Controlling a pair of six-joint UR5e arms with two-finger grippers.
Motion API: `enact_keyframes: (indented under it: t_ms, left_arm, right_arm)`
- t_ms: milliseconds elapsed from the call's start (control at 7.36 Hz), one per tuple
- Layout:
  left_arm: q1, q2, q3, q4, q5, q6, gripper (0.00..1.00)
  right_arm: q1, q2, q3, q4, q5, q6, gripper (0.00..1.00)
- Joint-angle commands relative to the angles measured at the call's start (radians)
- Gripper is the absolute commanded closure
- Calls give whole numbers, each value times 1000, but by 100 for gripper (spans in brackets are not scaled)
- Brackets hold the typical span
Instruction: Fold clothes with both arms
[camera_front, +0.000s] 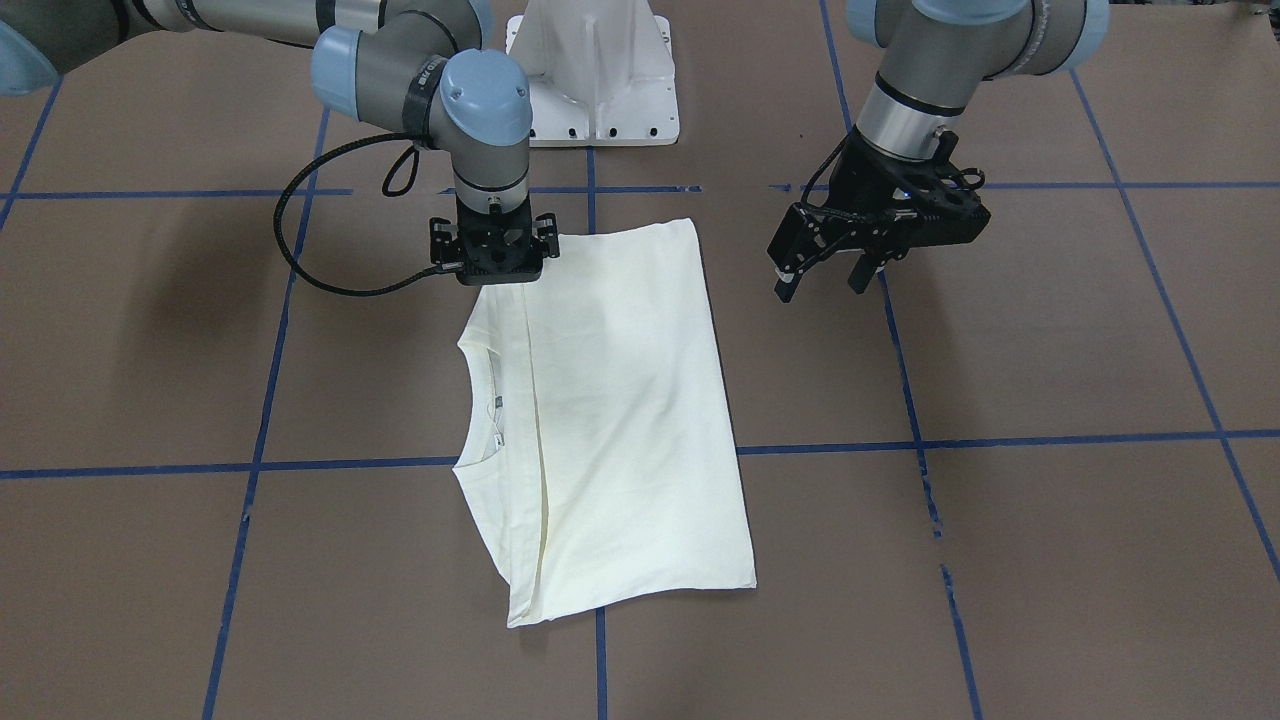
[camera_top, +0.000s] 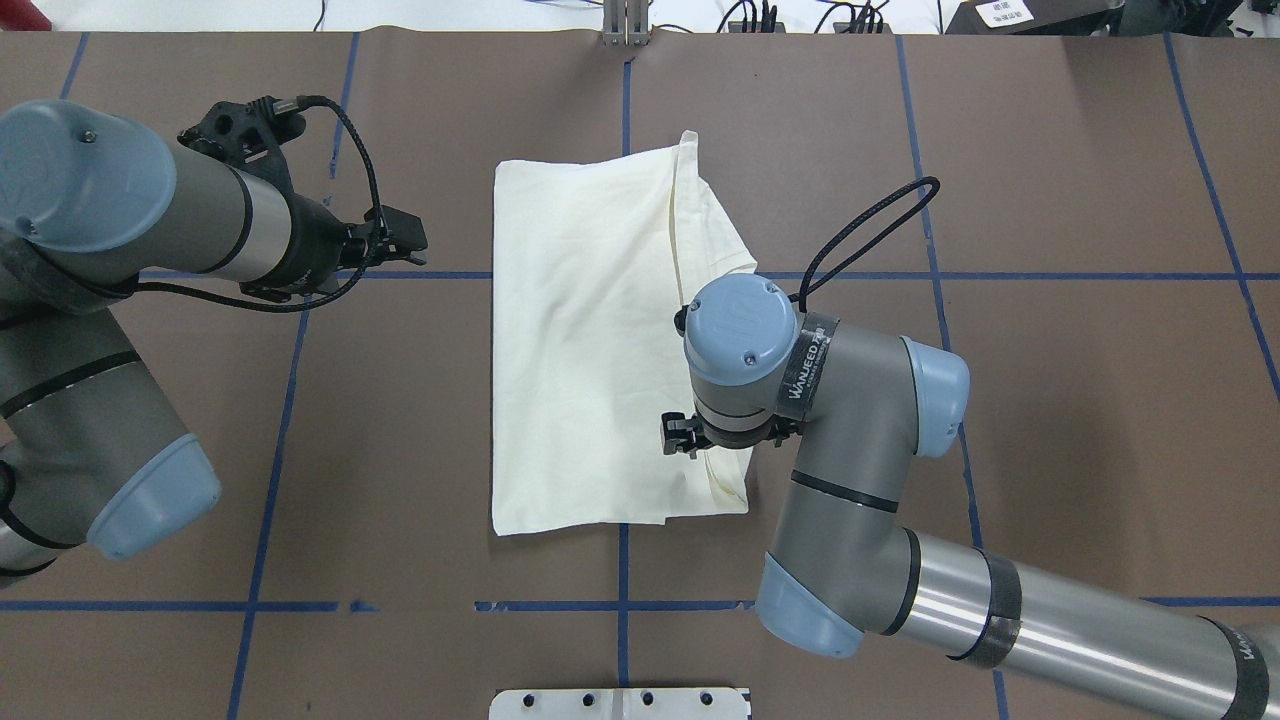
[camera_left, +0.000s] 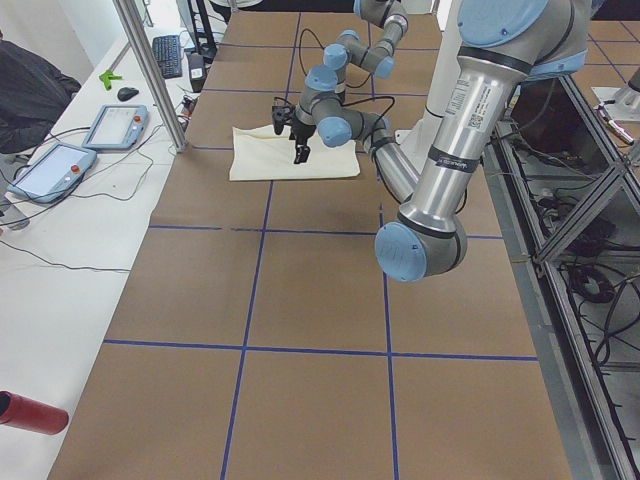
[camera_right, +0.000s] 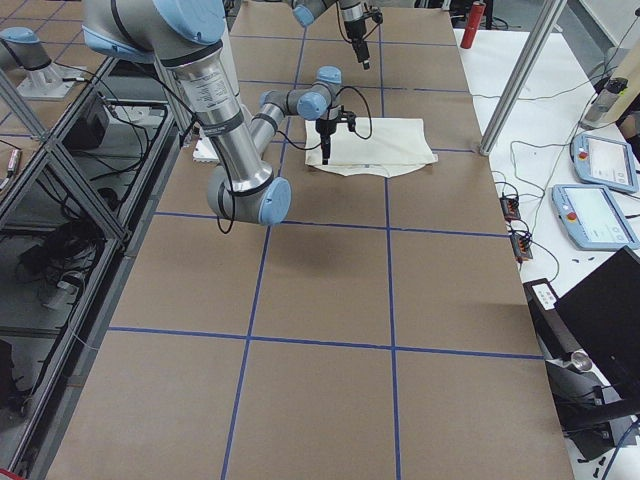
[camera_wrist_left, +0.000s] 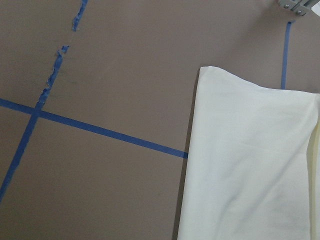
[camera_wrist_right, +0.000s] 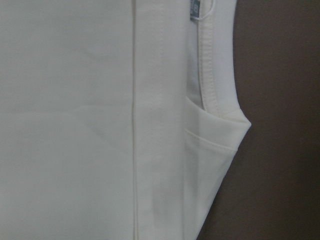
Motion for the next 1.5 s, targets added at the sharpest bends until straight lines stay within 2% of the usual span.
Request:
enact_keyframes:
  t_ms: [0, 408, 1088, 1359]
  left_arm:
    - [0, -1, -1, 0, 0, -2, 0]
    - [0, -1, -1, 0, 0, 1, 0]
    - [2, -1, -1, 0, 0, -4, 0]
    - [2, -1, -1, 0, 0, -2, 0]
  right_arm:
    - [-9, -6, -18, -35, 17, 1, 0]
    - [-11, -1, -27, -34, 58, 1, 0]
    - [-9, -24, -30, -41, 58, 8, 0]
    - [4, -24, -21, -93, 54, 8, 0]
